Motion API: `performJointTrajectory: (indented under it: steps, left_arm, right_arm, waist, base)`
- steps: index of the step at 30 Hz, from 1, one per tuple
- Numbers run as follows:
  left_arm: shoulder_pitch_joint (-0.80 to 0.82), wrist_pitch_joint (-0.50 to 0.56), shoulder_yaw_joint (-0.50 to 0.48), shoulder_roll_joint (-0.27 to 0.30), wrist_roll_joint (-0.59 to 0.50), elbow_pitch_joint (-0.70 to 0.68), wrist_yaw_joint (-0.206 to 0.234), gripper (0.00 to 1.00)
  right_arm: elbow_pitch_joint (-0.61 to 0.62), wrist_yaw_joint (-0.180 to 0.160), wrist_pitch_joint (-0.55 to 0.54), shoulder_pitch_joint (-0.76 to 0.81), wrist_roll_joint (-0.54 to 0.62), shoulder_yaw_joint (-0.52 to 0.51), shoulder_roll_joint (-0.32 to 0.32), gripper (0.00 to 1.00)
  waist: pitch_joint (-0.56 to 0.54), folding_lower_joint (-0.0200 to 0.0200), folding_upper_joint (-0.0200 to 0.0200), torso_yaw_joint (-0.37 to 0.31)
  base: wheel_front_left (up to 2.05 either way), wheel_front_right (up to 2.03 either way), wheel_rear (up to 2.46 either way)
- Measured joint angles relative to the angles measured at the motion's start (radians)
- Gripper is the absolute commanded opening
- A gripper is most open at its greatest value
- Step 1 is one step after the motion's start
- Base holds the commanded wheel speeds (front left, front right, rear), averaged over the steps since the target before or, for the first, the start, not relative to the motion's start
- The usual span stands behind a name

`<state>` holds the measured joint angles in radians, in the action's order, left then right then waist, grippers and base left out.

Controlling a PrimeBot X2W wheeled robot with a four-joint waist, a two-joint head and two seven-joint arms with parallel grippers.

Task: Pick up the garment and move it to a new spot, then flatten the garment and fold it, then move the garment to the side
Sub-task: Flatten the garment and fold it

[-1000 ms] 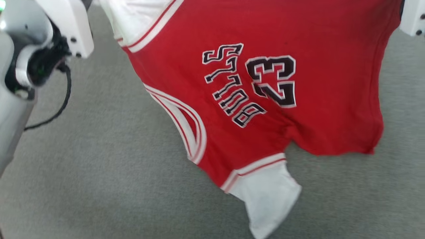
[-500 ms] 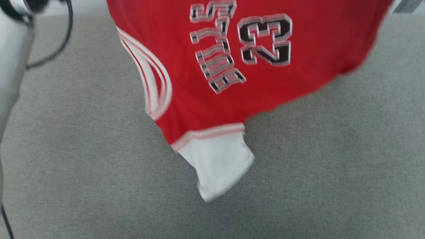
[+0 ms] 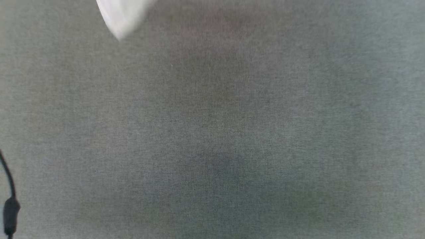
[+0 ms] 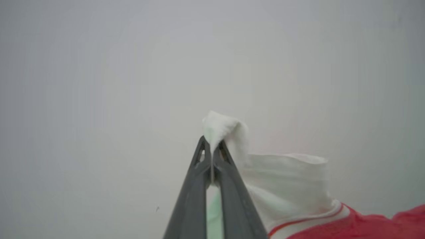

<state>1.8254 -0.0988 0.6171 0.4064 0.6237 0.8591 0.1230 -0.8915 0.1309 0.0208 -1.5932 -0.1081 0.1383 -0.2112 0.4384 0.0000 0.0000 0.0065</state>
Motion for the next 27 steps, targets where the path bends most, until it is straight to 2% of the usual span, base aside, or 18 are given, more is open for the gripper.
performJointTrajectory:
  steps: [3,6,9,14,18,21,27]
  left_arm:
    - [0.038,-0.107,-0.008,-0.026,-0.009,0.039,-0.019,0.00]
    - [0.033,-0.139,0.000,-0.040,-0.007,0.080,-0.076,0.00]
    - [-0.019,-0.133,0.018,-0.049,-0.002,0.139,-0.129,0.00]
    - [-0.150,-0.016,0.054,-0.063,0.032,0.235,-0.201,0.00]
    - [-0.255,0.084,0.083,-0.068,0.057,0.270,-0.229,0.00]
    - [-0.351,0.190,0.088,-0.085,0.107,0.284,-0.241,0.00]
    - [-0.525,0.360,0.112,-0.090,0.169,0.231,-0.248,0.00]
  right_arm:
    - [-0.044,0.000,0.132,-0.041,0.077,0.015,0.007,0.00]
    - [-0.116,0.000,0.172,-0.050,0.095,0.049,0.021,0.00]
    - [-0.184,0.000,0.163,-0.024,0.072,0.115,0.029,0.00]
    - [-0.255,0.000,0.084,0.075,-0.065,0.211,0.023,0.00]
    - [-0.233,0.000,0.018,0.169,-0.196,0.292,-0.011,0.00]
    - [-0.178,0.000,-0.051,0.271,-0.298,0.353,-0.048,0.00]
    - [0.026,0.000,-0.188,0.472,-0.499,0.452,-0.179,0.00]
  waist:
    - [0.029,0.0000,0.0000,0.004]
    - [0.047,0.0000,0.0000,0.019]
    - [0.052,0.0000,0.0000,0.041]
    - [0.039,0.0000,0.0000,0.071]
    - [0.015,0.0000,0.0000,0.088]
    - [-0.008,0.0000,0.0000,0.099]
    - [-0.054,0.0000,0.0000,0.123]
  base:
    - [0.00,0.00,0.00]
    - [0.00,0.00,0.00]
    - [0.00,0.00,0.00]
    - [0.00,0.00,0.00]
    - [0.00,0.00,0.00]
    - [0.00,0.00,0.00]
    - [0.00,0.00,0.00]
